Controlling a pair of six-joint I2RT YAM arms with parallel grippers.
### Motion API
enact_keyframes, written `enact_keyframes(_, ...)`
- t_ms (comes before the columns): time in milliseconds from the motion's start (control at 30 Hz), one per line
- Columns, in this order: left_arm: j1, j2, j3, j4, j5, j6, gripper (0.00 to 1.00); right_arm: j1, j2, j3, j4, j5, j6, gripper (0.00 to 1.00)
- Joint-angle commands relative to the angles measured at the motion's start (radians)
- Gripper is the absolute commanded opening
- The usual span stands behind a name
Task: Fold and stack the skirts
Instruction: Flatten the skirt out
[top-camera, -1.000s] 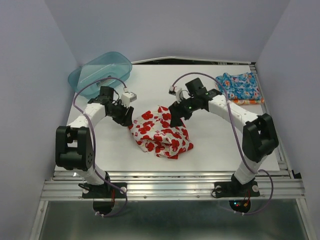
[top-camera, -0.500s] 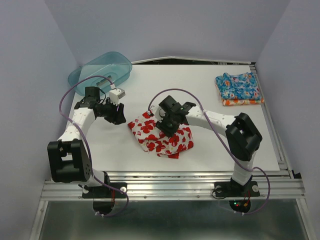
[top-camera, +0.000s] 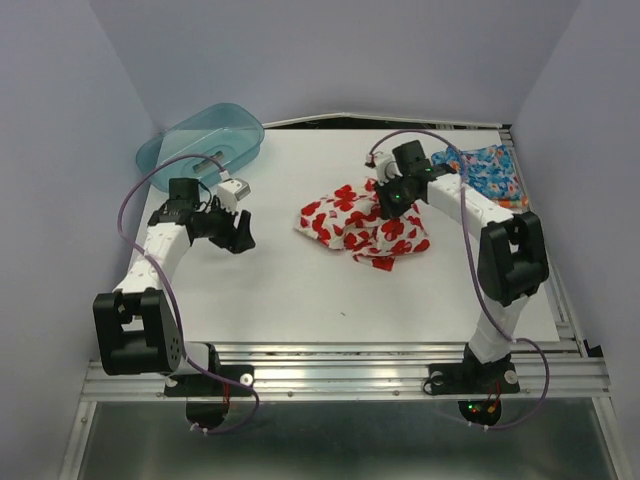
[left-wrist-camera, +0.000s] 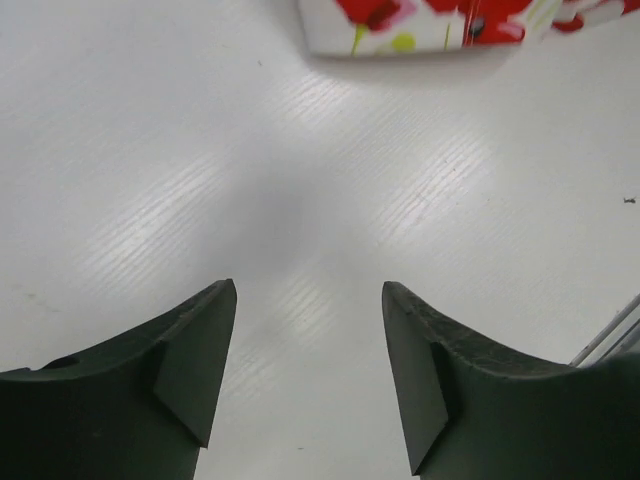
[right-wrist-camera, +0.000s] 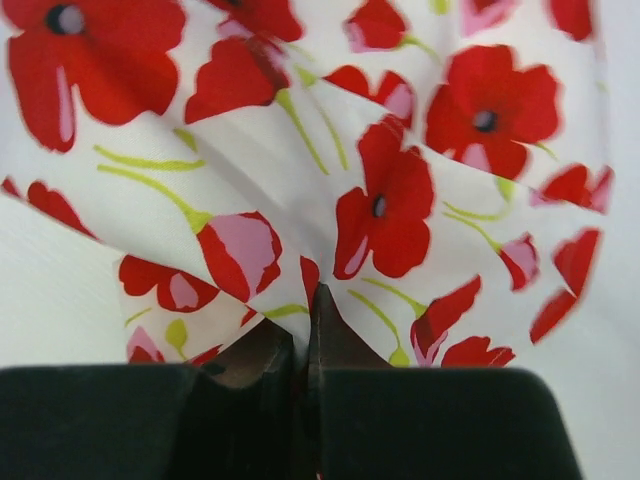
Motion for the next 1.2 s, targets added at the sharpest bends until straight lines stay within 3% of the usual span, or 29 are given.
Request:
enact_keyframes(0, -0.035, -0.019, -0.014, 0.125, 0.043, -0.018, 0.74, -0.092, 0.041, -0.011, -0.118, -0.203, -0.062, 0.01)
enact_keyframes(233, -0.181, 0.088, 0.089, 0.207, -0.048, -0.117, 0.80, -0.101, 0.299, 0.102, -0.288, -0.245, -0.056, 0.01)
enact_keyframes(433, -0.224, 0.117, 0.054, 0.320, -0.056, -0.291, 0.80, -0.069, 0.258, -0.011, -0.287, -0.324, 0.025, 0.01)
enact_keyframes(500, -0.224, 0.145, 0.051, 0.329, -0.036, -0.349, 0.81, -0.035, 0.227, -0.071, -0.217, -0.349, 0.148, 0.01)
enact_keyframes(600, -0.224, 0.173, 0.040, 0.339, 0.001, -0.406, 0.80, 0.050, 0.182, -0.178, -0.126, -0.529, 0.299, 0.11)
enact_keyframes(733, -0.224, 0.182, 0.009, 0.360, -0.034, -0.449, 0.79, 0.089, 0.135, -0.151, -0.115, -0.532, 0.307, 0.24)
enact_keyframes(767, -0.224, 0.191, 0.008, 0.369, -0.052, -0.453, 0.79, 0.089, 0.120, -0.149, -0.113, -0.518, 0.298, 0.37)
enact_keyframes(800, -0.224, 0.205, 0.011, 0.375, -0.069, -0.455, 0.80, 0.089, 0.094, -0.146, -0.123, -0.495, 0.280, 0.62)
enact_keyframes(900, -0.224, 0.260, 0.050, 0.372, -0.149, -0.452, 0.80, 0.089, 0.055, -0.128, -0.164, -0.461, 0.226, 0.66)
enact_keyframes(1033, -0.224, 0.306, 0.104, 0.316, -0.244, -0.415, 0.69, 0.089, -0.058, -0.085, -0.198, -0.341, 0.119, 0.76)
enact_keyframes(1167, -0.224, 0.268, 0.077, 0.279, -0.296, -0.322, 0.65, 0.089, -0.109, -0.019, -0.232, -0.248, 0.013, 0.76)
